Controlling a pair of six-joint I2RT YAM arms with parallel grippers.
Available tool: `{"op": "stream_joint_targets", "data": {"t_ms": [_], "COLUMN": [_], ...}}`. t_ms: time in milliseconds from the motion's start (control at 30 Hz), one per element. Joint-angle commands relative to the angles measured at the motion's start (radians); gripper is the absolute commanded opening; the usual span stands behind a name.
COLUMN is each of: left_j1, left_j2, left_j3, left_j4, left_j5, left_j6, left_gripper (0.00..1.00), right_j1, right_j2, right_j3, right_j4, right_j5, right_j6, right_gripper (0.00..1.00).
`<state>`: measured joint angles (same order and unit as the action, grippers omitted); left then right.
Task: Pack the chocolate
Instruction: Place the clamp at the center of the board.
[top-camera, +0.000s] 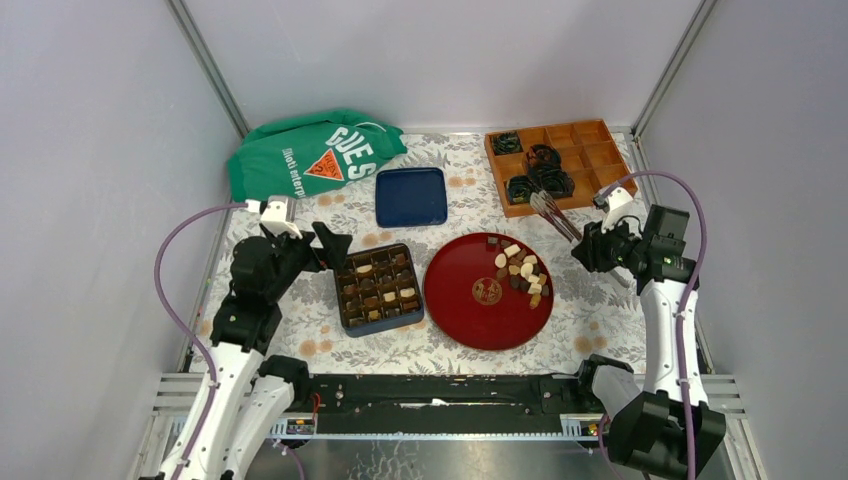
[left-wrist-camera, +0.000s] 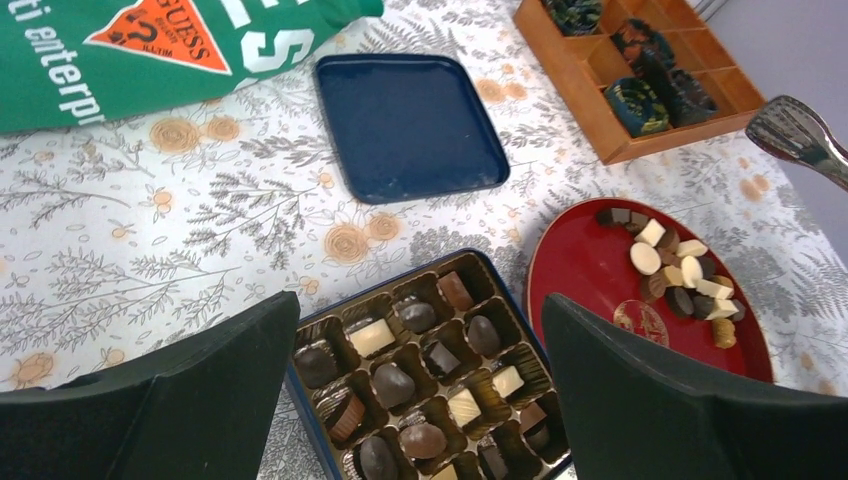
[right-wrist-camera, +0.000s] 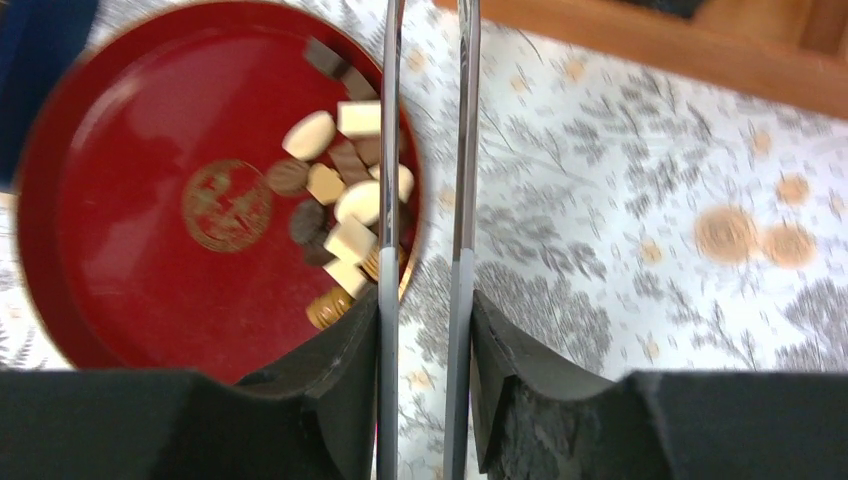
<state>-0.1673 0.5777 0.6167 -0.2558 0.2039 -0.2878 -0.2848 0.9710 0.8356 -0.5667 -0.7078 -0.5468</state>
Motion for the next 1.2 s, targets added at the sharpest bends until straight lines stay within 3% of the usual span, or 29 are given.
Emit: {"op": "stream_joint_targets", "data": {"t_ms": [0, 267, 1167], "left_j1": [0.005, 0.005, 0.005], "left_j2": [0.036, 0.040, 0.047], "left_j3": [0.008, 0.005, 0.004], "left_j4": [0.009, 0.013, 0.009], "left_j5": [-0.028, -0.025, -0.023], "left_j6": [0.035, 0.027, 0.023], "left_gripper": [0.99, 0.99, 0.99], "right_j1": [-0.014, -0.030, -0.036], "right_j2": [-0.041, -0.037, 0.095], "right_j3": [-0.037, -0.130, -0.136], "right_j4": [-0.013, 0.005, 0.079], "right_j5": [0.204, 0.379, 0.472], "right_j6": [-0.034, -0.070, 0.015], "right_gripper": [0.40, 0.41, 0.43]}}
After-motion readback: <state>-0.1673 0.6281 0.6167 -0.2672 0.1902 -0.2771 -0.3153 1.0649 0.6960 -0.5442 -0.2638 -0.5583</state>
